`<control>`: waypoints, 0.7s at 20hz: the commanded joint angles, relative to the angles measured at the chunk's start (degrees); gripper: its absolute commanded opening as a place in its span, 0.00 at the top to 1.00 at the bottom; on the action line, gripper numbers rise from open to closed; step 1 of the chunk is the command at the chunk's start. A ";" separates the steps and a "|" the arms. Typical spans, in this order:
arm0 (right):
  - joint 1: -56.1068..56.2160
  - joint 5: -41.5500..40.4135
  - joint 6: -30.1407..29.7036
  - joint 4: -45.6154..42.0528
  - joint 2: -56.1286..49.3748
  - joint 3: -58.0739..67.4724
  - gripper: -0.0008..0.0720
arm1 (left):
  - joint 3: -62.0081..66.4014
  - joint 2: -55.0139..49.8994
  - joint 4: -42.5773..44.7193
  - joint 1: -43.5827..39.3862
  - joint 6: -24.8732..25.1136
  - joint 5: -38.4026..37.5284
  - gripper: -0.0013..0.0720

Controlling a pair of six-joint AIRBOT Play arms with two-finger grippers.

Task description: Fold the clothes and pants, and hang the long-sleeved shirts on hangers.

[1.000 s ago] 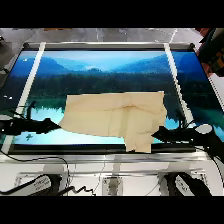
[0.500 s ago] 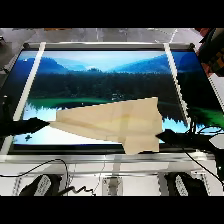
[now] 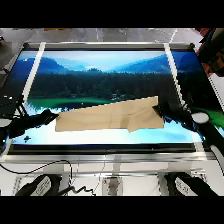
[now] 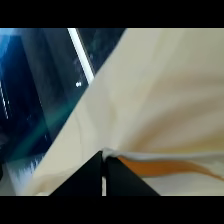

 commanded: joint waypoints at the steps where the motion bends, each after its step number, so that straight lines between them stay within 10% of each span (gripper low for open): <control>1: 1.36 -4.00 -1.07 1.31 -13.55 10.19 0.97 | -0.20 -5.66 -6.99 -2.10 -0.24 9.90 0.96; 7: 1.31 -8.57 -1.60 1.05 -24.00 18.34 0.97 | -0.17 -12.83 -9.46 -4.90 1.66 11.23 0.92; 9: 1.29 -8.90 -3.85 -0.94 -24.04 18.47 0.72 | -0.17 -13.25 -9.44 -4.96 4.52 11.15 0.32; 10: 1.29 -8.00 -6.27 -3.02 -24.04 18.82 0.45 | -0.11 -13.11 -9.44 -4.92 6.49 10.75 0.22; 14: 1.29 0.22 -12.26 -14.60 -24.04 22.45 0.40 | 0.00 -12.63 -7.63 -2.89 8.57 9.05 0.22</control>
